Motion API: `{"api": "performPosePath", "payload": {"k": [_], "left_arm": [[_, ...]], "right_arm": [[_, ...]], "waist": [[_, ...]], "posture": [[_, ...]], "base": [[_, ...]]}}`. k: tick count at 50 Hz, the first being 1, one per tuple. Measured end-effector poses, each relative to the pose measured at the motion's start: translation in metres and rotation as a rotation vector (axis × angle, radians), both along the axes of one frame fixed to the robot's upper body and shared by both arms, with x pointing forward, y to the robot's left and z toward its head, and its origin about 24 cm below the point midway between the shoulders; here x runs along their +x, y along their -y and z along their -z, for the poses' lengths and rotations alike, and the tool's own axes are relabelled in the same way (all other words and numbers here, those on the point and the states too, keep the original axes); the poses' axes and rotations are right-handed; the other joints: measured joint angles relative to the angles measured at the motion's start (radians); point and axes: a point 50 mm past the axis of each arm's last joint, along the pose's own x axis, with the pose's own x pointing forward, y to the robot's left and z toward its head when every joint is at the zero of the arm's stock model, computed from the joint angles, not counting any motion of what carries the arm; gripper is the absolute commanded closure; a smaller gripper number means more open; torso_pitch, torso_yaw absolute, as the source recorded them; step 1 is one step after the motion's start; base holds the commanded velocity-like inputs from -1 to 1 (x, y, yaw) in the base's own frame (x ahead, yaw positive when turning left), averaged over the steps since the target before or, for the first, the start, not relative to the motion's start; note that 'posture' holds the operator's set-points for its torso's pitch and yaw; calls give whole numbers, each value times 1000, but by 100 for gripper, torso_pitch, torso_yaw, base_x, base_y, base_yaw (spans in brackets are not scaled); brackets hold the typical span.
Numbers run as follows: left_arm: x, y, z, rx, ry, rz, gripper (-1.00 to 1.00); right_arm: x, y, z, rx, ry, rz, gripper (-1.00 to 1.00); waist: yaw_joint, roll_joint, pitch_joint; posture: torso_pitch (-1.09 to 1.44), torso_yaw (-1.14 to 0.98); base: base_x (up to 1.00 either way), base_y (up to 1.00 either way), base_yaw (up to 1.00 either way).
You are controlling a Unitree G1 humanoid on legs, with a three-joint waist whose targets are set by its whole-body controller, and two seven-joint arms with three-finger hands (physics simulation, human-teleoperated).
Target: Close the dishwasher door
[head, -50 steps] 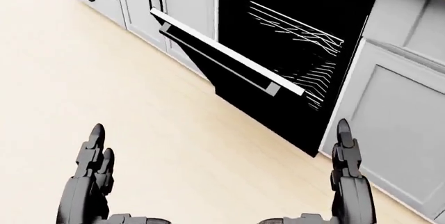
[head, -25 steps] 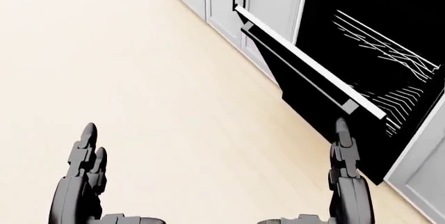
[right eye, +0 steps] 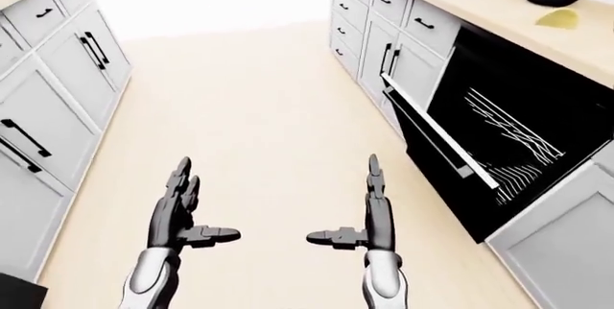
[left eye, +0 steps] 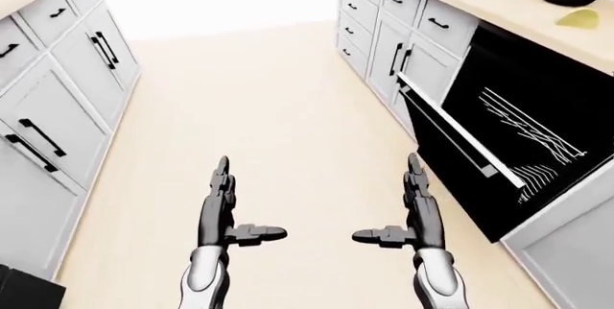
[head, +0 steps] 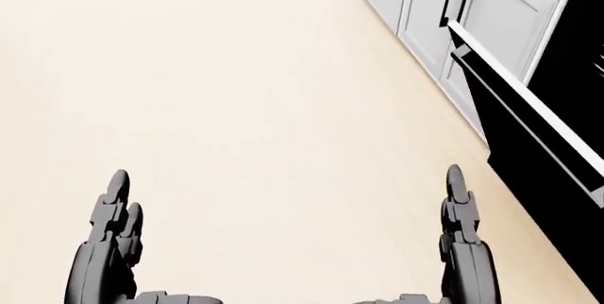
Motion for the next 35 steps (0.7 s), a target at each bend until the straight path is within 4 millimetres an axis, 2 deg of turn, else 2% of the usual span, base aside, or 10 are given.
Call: {"api": "performPosePath", "payload": {"k": [4,6,7,8,10,12,18,21,27,35], "left_arm": [[1,3,0,-1,4,13,-100],[2,3,0,0,7,14,-100],[3,5,-1,-6,9,17,-100],[3,8,1,-11,4,26,-100],[2,11,4,-14,-13,43,-100],[1,11,4,-14,-16,43,-100],[2,6,-4,-8,23,25,-100],[1,5,-6,-6,31,19,-100],[-1,-1,1,-2,-8,-3,-100],[0,3,-2,-6,8,15,-100]], "right_arm": [[1,1,-4,-3,21,6,-100],[1,0,-4,-3,23,5,-100],[1,2,-4,-10,22,7,-100],[1,5,-3,-14,16,15,-100],[-1,8,2,-15,-6,31,-100],[-2,9,2,-14,-14,35,-100],[-2,5,-3,-14,11,21,-100],[0,2,-6,-9,19,12,-100],[-1,-2,-1,5,-9,-6,-100],[-2,-1,-2,-20,-12,1,-100]], "waist": [[-11,-49,10],[-16,-89,5],[-25,-89,0],[-32,-79,4],[-31,-81,3],[-28,-70,0],[-31,10,9],[-38,59,-2],[-48,-15,-5],[-34,-20,-19]], "posture": [[0,0],[0,0],[0,0],[0,0],[0,0],[0,0],[0,0],[0,0],[0,0],[0,0]], "base": [[0,0,52],[0,0,52],[0,0,52],[0,0,52],[0,0,51],[0,0,52],[0,0,51],[0,0,17],[0,0,0],[0,0,0]]}}
